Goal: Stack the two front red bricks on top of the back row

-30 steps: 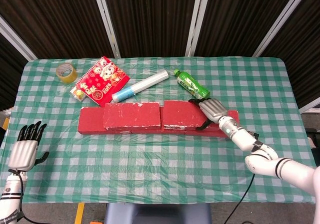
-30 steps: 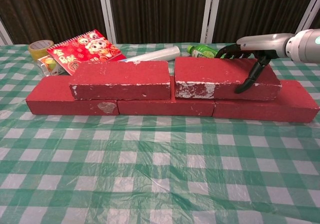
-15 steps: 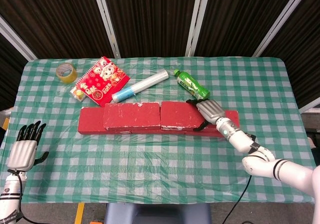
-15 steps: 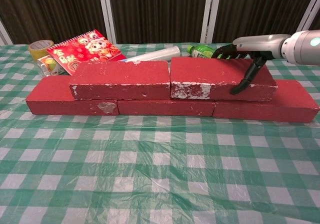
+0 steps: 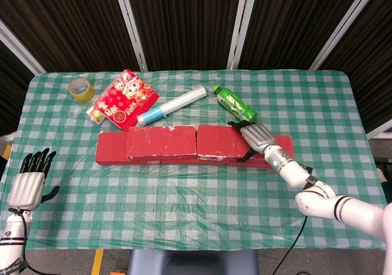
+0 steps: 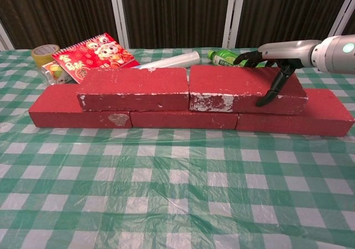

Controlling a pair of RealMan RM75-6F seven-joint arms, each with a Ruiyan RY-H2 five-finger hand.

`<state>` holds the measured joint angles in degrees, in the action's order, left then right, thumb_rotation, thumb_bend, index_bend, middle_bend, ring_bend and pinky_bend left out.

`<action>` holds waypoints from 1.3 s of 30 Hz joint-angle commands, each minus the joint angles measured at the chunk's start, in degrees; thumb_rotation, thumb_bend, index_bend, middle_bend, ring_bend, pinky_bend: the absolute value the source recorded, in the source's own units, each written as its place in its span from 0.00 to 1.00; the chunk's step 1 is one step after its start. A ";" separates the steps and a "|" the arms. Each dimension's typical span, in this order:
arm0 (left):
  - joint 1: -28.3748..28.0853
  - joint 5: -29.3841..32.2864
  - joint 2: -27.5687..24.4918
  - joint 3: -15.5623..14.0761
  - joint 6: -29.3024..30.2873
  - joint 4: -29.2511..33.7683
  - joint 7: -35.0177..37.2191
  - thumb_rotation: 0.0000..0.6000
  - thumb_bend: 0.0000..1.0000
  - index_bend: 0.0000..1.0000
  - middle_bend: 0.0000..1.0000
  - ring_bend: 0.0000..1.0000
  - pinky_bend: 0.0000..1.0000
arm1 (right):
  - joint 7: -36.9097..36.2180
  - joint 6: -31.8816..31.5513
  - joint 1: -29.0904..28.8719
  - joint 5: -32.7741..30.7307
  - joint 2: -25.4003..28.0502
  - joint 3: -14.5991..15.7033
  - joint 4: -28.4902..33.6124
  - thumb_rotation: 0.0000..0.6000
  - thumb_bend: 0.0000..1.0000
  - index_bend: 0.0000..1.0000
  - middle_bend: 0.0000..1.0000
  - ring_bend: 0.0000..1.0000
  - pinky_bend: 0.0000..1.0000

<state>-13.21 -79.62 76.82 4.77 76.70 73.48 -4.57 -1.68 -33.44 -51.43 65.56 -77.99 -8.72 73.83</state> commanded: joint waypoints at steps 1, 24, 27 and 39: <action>0.00 -0.03 0.01 0.00 0.00 -0.01 0.01 1.00 0.26 0.00 0.00 0.00 0.02 | 0.43 0.19 -0.07 -0.53 0.15 0.09 0.25 1.00 0.13 0.12 0.24 0.18 0.36; -0.03 0.13 0.06 0.13 -0.17 0.06 -0.02 1.00 0.26 0.00 0.00 0.00 0.01 | 2.24 1.22 -0.24 -2.92 1.03 0.75 1.46 1.00 0.02 0.00 0.09 0.03 0.25; -0.03 0.07 0.06 0.13 -0.12 0.10 -0.04 1.00 0.26 0.00 0.00 0.00 0.01 | 2.38 1.01 -0.16 -3.09 1.51 0.72 2.33 1.00 0.01 0.00 0.08 0.03 0.25; 0.44 -0.23 -0.23 0.05 0.95 0.63 -0.56 1.00 0.26 0.00 0.00 0.00 0.01 | -3.21 -8.25 5.67 3.40 9.22 -0.28 9.16 1.00 0.01 0.01 0.03 0.00 0.19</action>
<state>-12.79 -79.86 76.60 4.81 77.60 74.10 -5.10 -4.42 -41.14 -46.25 68.34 -69.28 -9.05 82.70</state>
